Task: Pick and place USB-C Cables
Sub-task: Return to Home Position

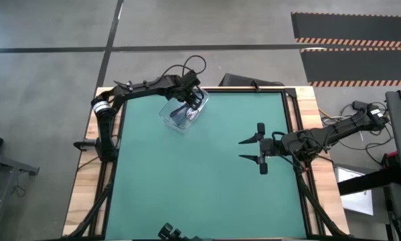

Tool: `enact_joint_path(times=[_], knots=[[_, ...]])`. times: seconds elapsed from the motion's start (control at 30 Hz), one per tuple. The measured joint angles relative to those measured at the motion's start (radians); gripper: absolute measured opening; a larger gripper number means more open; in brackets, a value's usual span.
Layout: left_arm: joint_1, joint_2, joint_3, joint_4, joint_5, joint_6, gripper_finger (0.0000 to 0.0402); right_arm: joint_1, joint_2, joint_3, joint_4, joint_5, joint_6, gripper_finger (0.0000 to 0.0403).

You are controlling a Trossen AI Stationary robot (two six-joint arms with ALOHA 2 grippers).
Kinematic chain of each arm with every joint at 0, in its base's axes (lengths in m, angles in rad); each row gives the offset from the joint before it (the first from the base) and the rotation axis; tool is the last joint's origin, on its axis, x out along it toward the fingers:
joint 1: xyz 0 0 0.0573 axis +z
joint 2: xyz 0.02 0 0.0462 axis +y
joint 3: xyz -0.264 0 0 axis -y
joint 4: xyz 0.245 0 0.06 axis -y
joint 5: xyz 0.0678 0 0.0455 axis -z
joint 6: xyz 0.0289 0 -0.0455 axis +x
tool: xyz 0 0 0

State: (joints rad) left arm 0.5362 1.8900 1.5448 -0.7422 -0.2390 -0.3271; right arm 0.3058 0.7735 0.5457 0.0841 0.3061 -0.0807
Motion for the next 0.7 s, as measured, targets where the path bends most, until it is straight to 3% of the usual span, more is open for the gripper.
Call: enact_joint_path(times=[0.23,0.7], knots=[[0.000,0.000,0.000,0.000,0.000,0.000,0.0215,0.000,0.000,0.000,-0.001,0.000,-0.002,0.0215],[-0.129,-0.005,-0.016,0.002,0.005,-0.008,0.0217,0.000,0.000,-0.006,-0.006,0.000,-0.022,0.0215]])
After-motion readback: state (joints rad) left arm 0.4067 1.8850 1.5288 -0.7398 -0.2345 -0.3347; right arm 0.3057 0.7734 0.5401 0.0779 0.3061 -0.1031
